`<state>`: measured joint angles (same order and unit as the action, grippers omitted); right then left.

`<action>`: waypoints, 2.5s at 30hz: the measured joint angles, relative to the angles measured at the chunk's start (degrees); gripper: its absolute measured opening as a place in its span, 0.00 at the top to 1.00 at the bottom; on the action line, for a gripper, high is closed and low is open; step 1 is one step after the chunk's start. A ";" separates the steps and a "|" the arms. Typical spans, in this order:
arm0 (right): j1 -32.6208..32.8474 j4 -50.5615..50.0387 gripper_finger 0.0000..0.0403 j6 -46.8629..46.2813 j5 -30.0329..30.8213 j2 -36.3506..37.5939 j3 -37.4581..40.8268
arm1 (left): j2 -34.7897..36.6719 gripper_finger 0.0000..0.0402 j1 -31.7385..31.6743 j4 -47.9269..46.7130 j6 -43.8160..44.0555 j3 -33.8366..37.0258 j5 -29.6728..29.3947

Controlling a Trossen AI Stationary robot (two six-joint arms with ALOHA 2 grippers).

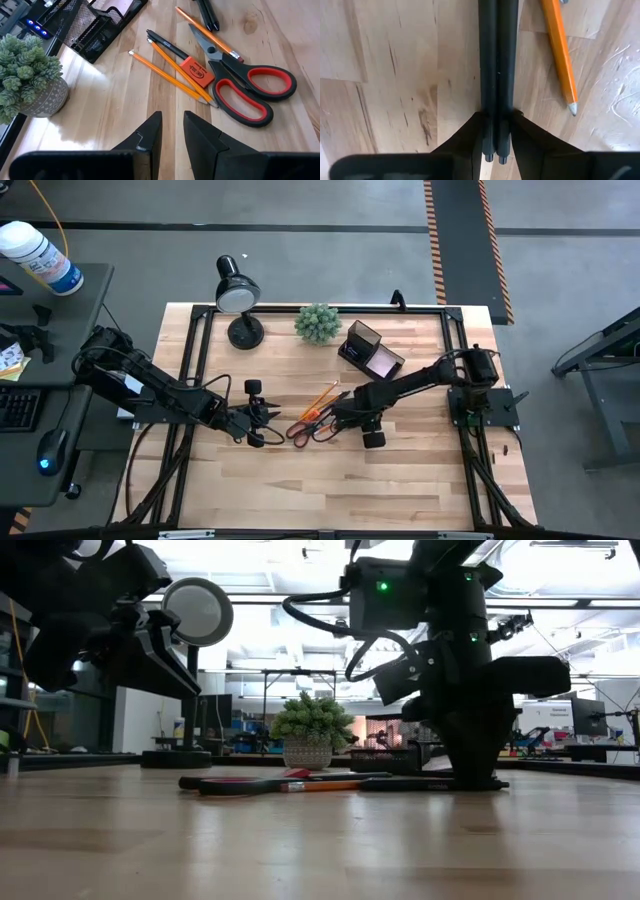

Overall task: Pick and place office supplies into organizer
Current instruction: Put the center black ballpen into the black desk organizer

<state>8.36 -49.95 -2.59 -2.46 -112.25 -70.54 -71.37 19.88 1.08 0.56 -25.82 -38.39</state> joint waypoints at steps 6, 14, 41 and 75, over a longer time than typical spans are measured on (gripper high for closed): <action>0.02 -1.37 0.79 0.02 0.04 -0.29 -1.43 | 0.00 0.83 0.00 0.13 0.21 0.00 0.00; 0.07 -3.91 0.81 0.33 0.24 -0.56 -4.06 | -0.01 0.83 0.01 0.15 0.29 0.00 -0.01; 0.07 -6.99 0.93 0.02 -4.43 -0.54 -10.54 | 0.00 0.83 0.00 0.00 0.20 0.00 -0.20; 0.26 -1.36 0.80 0.92 -1.79 -0.49 -9.16 | 0.00 0.83 0.00 -0.07 0.22 0.00 0.42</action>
<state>8.62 -51.31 -1.67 -4.25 -112.75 -79.70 -71.37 19.88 1.02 0.78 -25.82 -37.98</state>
